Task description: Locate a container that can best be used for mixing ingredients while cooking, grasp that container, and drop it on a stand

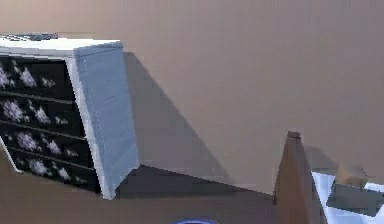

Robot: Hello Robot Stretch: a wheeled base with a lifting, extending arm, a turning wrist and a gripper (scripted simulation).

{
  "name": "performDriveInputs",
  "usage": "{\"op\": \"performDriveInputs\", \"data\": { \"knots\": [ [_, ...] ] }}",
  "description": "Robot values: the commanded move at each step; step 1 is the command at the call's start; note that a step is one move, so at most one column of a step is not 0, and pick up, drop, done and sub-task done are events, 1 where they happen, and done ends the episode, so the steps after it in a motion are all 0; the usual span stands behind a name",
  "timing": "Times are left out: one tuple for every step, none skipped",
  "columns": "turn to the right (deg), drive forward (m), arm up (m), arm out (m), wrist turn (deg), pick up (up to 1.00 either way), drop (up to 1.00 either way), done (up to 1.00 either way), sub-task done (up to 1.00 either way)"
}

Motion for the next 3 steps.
{"op": "performDriveInputs", "data": {
  "knots": [
    [-42.0, 0.0, 0.0, 0.0, 0.0, 0.0, 0.0, 0.0, 0.0],
    [0.0, 0.35, 0.0, 0.0, 0.0, 0.0, 0.0, 0.0, 0.0],
    [-30.0, 0.0, 0.0, 0.0, 0.0, 0.0, 0.0, 0.0, 0.0]
  ]
}}
